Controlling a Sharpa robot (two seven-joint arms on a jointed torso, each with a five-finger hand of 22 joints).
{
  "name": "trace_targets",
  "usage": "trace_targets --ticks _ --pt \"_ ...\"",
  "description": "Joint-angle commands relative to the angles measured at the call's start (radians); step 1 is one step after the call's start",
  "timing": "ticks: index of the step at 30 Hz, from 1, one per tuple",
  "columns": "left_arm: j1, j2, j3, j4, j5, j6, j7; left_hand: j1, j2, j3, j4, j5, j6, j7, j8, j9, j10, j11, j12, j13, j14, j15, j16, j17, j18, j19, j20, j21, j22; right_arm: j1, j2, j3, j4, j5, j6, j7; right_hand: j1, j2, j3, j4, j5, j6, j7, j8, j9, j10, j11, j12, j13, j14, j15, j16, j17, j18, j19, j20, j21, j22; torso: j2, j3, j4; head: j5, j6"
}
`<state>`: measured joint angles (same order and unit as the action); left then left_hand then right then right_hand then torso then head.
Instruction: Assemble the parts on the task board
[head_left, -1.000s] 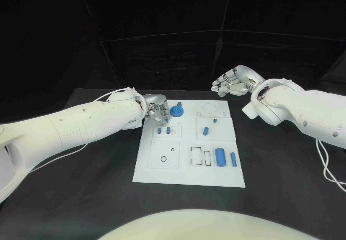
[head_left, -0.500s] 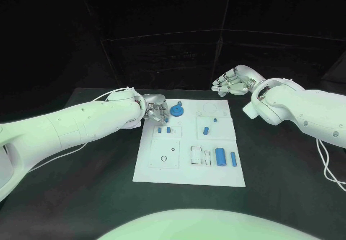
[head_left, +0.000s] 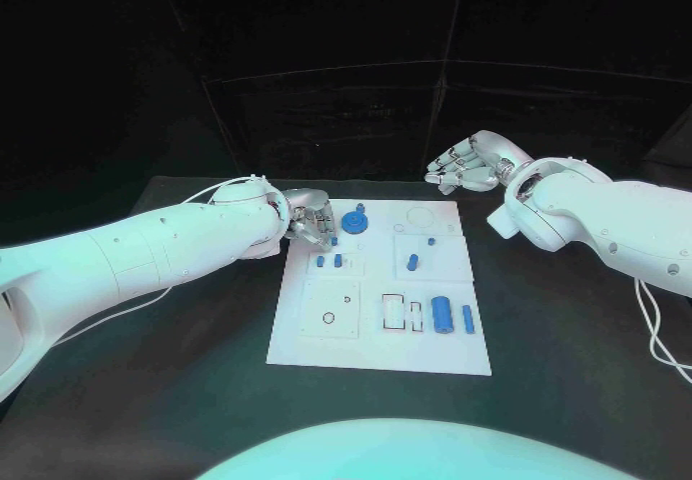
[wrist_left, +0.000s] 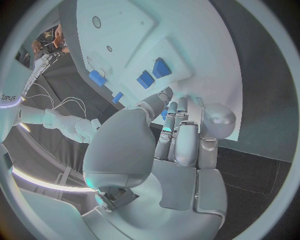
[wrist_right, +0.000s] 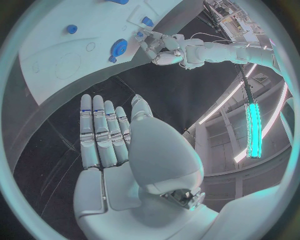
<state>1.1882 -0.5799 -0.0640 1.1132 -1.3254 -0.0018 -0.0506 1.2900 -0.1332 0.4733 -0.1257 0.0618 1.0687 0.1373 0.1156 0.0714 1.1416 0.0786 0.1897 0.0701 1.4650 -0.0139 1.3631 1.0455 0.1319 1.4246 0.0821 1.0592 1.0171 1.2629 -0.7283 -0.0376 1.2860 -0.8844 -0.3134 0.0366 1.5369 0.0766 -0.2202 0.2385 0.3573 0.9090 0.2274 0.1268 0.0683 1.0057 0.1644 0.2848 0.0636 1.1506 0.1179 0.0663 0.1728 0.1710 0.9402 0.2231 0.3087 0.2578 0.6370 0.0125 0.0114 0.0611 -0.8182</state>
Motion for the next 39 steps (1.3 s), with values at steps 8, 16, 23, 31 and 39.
trace_targets --ticks 8,16,23,31,39 --pt "0.002 -0.026 0.002 -0.017 0.083 -0.103 0.001 0.002 0.004 -0.010 0.002 0.004 -0.028 0.019 -0.020 -0.006 -0.014 0.008 0.003 0.000 0.011 0.010 -0.004 -0.010 -0.010 -0.010 0.009 -0.025 -0.018 0.002 -0.002 0.001 -0.020 -0.219 0.082 -0.062 0.090 -0.036 0.023 -0.085 -0.044 0.043 -0.030 0.011 0.004 0.030 -0.030 0.000 -0.001 0.109 -0.041 0.050 0.004 0.014 0.090 -0.038 0.034 0.016 -0.001 -0.0001 -0.0001 -0.016 0.004" --pt "0.005 -0.084 0.002 -0.001 0.705 -0.272 0.245 0.003 0.039 0.006 0.020 0.005 -0.021 0.034 -0.016 -0.002 -0.047 0.022 0.006 -0.002 -0.092 0.022 -0.166 -0.303 0.046 -0.140 0.022 -0.329 -0.306 -0.004 -0.004 0.000 -0.009 -0.546 0.167 -0.128 0.121 -0.045 0.030 -0.124 -0.056 0.119 -0.073 0.009 0.000 0.108 -0.077 -0.021 -0.002 0.303 -0.106 0.133 0.062 0.010 0.199 -0.112 0.191 0.118 0.000 0.0007 -0.0011 -0.055 0.017" --pt "0.002 -0.144 0.001 0.099 1.131 -0.233 0.481 0.001 0.057 0.004 0.031 0.007 -0.013 0.033 -0.007 0.000 -0.042 0.021 0.031 0.002 -0.164 0.024 -0.248 -0.443 0.051 -0.184 0.026 -0.389 -0.348 -0.039 -0.003 0.000 -0.002 -0.726 0.172 -0.156 0.114 -0.042 0.032 -0.123 -0.060 0.139 -0.081 -0.026 -0.002 0.134 -0.089 -0.082 -0.001 0.354 -0.127 0.301 0.180 0.009 0.213 -0.134 0.343 0.233 0.000 -0.0027 0.0030 -0.078 0.022" --pt "-0.008 -0.194 0.000 0.189 1.250 -0.197 0.544 0.001 0.060 -0.002 0.033 0.009 -0.006 0.032 0.000 0.001 -0.037 0.018 0.042 0.003 -0.182 0.024 -0.263 -0.472 0.051 -0.192 0.026 -0.399 -0.354 -0.069 -0.006 0.000 0.017 -0.774 0.162 -0.149 0.112 -0.046 0.034 -0.110 -0.062 0.132 -0.076 -0.060 -0.002 0.110 -0.081 -0.136 -0.001 0.352 -0.124 0.494 0.296 -0.007 0.236 -0.131 0.542 0.425 0.000 -0.0009 0.0010 -0.076 0.023" --pt "-0.016 -0.217 -0.001 0.236 1.298 -0.188 0.563 0.001 0.061 -0.005 0.033 0.010 -0.004 0.031 0.002 0.002 -0.035 0.018 0.047 0.004 -0.188 0.023 -0.268 -0.481 0.051 -0.194 0.026 -0.403 -0.356 -0.089 0.000 -0.001 0.030 -0.782 0.155 -0.136 0.123 -0.043 0.050 -0.107 -0.072 0.125 -0.076 -0.061 -0.002 0.101 -0.075 -0.157 -0.002 0.342 -0.122 0.624 0.383 -0.031 0.277 -0.125 0.711 0.610 0.000 -0.0018 0.0012 -0.075 0.026"
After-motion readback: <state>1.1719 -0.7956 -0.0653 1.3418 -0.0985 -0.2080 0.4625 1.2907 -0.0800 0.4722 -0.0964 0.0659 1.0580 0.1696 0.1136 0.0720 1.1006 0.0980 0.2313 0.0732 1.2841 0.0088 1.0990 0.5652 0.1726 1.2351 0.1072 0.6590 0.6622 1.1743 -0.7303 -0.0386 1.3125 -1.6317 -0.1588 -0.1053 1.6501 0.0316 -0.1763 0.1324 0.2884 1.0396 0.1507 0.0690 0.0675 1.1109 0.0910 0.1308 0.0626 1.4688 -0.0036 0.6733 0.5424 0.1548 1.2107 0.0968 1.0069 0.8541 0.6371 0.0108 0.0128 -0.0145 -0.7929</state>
